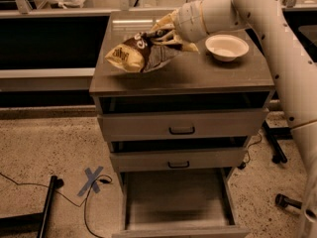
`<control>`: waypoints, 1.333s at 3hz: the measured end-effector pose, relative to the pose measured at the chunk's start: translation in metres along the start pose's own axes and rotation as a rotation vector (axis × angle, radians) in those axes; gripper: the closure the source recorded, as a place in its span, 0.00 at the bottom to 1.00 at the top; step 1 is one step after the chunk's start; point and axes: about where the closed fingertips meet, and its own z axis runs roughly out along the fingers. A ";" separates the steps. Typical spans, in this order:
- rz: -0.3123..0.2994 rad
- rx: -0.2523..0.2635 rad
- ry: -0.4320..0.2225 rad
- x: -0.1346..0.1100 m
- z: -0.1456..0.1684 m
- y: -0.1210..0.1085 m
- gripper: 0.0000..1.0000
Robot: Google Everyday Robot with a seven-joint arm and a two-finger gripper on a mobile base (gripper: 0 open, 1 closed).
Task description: Pick brown chip bag from bottom drawer and place on counter
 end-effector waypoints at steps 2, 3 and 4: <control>0.061 0.014 -0.006 0.019 0.019 0.001 0.64; 0.060 0.011 -0.010 0.018 0.022 0.001 0.40; 0.060 0.007 -0.014 0.017 0.026 0.002 0.17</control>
Offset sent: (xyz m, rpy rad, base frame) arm 0.0189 0.0032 -0.0143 0.0298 0.0392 -0.0307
